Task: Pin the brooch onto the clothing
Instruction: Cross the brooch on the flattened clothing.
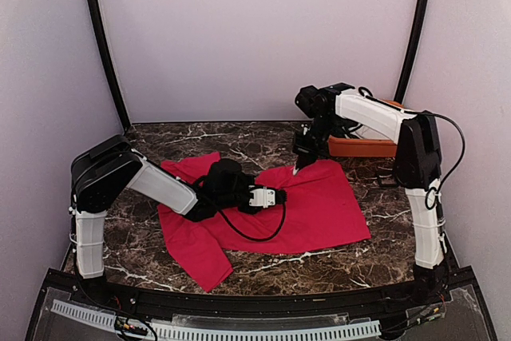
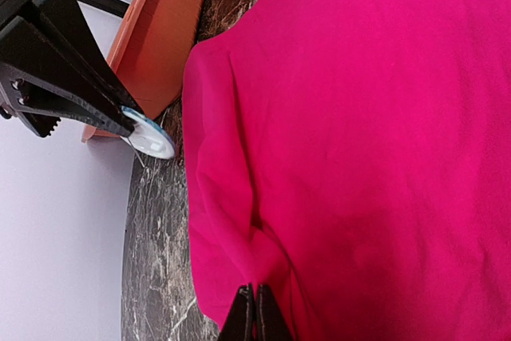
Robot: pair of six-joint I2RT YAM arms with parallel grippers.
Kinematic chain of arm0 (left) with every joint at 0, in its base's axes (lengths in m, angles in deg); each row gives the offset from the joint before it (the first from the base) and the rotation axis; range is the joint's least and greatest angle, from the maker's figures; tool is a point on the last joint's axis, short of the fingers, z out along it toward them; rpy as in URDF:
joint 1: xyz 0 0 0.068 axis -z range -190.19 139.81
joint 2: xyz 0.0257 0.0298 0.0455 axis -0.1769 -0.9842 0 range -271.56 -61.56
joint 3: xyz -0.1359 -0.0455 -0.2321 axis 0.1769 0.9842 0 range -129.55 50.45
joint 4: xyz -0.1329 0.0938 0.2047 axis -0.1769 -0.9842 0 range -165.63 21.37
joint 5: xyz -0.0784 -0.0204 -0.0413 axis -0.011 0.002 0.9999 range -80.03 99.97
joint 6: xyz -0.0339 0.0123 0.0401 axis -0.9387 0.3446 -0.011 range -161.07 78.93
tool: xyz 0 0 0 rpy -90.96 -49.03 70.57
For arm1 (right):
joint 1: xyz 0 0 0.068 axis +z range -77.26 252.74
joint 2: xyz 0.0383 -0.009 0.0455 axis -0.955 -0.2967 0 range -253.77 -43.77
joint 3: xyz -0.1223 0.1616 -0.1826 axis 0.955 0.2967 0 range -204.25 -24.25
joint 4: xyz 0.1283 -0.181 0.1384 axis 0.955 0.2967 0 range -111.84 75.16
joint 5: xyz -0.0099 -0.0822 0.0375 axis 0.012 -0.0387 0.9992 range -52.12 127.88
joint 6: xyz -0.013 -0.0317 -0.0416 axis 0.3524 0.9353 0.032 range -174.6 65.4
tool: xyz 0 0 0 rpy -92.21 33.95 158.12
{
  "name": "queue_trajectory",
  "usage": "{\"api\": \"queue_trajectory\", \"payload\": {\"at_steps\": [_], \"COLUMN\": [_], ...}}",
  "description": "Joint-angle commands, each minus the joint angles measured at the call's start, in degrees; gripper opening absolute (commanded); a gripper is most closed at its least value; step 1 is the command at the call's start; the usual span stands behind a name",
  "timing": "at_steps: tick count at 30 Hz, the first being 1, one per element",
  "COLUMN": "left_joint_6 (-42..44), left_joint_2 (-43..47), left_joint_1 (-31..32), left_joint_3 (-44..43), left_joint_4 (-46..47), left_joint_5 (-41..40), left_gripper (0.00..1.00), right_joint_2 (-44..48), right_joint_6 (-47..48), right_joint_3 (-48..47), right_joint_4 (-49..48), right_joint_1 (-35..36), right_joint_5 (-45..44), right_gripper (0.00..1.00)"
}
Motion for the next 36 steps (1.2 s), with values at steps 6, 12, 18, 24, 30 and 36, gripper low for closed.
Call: {"api": "queue_trajectory", "payload": {"at_steps": [6, 12, 18, 24, 30, 36], "left_joint_6": [0.6, 0.6, 0.8, 0.9, 0.9, 1.0], "left_joint_2": [1.0, 1.1, 1.1, 1.1, 1.2, 1.3], "left_joint_1": [0.5, 0.7, 0.7, 0.7, 1.1, 1.3], "left_joint_3": [0.8, 1.1, 1.1, 1.2, 1.6, 1.7], "left_joint_4": [1.2, 0.4, 1.3, 1.9, 1.7, 1.2], "left_joint_5": [-0.7, 1.2, 0.2, -0.1, 1.3, 2.3], "left_gripper": [0.01, 0.01, 0.01, 0.01, 0.01, 0.01], "right_joint_2": [-2.2, -5.5, -6.6, -6.9, -9.0, -10.1], "right_joint_6": [4.6, 4.6, 4.8, 4.7, 4.4, 4.5], "right_joint_3": [-4.3, -12.5, -11.0, -9.1, -11.5, -12.9], "right_joint_4": [9.2, 12.2, 11.8, 10.5, 10.4, 10.6], "right_joint_1": [3.3, 4.8, 5.1, 5.3, 5.7, 5.8], "right_joint_5": [-5.0, -7.5, -4.6, -3.3, -3.0, -2.0], "right_gripper": [0.00, 0.00, 0.00, 0.00, 0.00, 0.00]}}
